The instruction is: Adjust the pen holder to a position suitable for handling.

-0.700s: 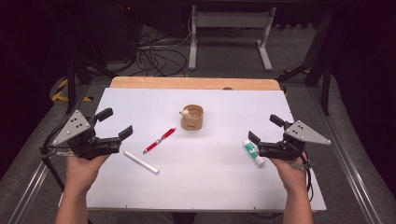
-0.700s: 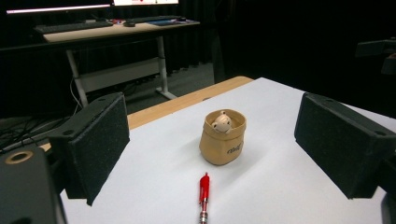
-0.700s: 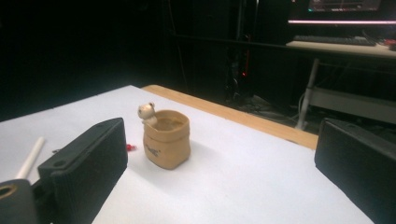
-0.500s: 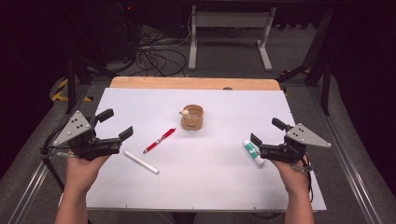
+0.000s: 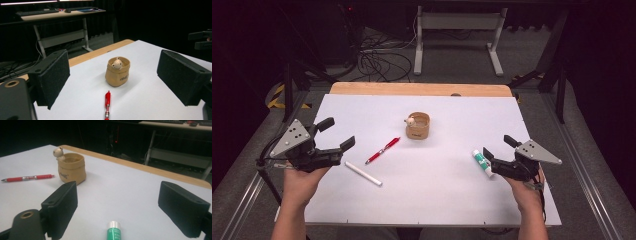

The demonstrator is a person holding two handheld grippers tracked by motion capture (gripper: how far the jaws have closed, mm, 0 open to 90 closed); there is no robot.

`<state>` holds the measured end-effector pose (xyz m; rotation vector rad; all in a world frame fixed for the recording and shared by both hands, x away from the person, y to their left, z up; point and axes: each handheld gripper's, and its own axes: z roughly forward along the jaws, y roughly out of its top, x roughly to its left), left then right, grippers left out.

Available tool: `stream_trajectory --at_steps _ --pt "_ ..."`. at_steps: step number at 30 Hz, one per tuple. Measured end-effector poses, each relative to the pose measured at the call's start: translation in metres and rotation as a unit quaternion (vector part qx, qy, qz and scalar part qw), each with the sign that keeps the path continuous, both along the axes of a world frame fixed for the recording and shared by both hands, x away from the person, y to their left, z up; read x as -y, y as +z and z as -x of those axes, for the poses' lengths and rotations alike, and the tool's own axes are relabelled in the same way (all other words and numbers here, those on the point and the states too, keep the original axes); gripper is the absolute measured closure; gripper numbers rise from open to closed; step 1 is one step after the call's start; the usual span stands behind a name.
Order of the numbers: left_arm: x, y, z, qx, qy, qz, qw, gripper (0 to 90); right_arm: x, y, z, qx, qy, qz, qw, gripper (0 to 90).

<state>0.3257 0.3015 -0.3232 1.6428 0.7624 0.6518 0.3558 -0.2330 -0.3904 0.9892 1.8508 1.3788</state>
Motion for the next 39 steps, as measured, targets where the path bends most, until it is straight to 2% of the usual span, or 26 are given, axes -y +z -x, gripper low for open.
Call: stream_trajectory --at_steps 5,11,20,25,33,39 --pt "0.001 0.000 0.000 0.000 0.000 -0.005 1.0000 12.6 -0.002 -0.008 -0.001 -0.022 -0.013 0.019 0.9995 19.7" --pt "0.001 -0.001 0.000 -0.003 -0.001 -0.005 1.0000 12.6 -0.002 -0.016 -0.003 -0.046 -0.028 0.027 0.9982 23.1" --pt "0.000 -0.002 -0.001 -0.005 -0.003 0.001 1.0000 12.6 0.000 -0.025 -0.002 -0.063 -0.047 0.036 0.9963 27.6" --pt "0.001 -0.001 -0.001 -0.004 -0.002 -0.001 1.0000 12.7 0.001 -0.033 -0.002 -0.088 -0.059 0.049 0.9932 31.5" --pt "0.001 -0.002 -0.001 -0.007 -0.003 -0.003 1.0000 12.8 0.002 -0.040 -0.003 -0.110 -0.061 0.063 0.9900 35.6" --pt "0.002 -0.002 -0.001 -0.011 -0.004 -0.005 0.9999 13.0 0.002 -0.046 -0.004 -0.131 -0.050 0.074 0.9873 40.8"
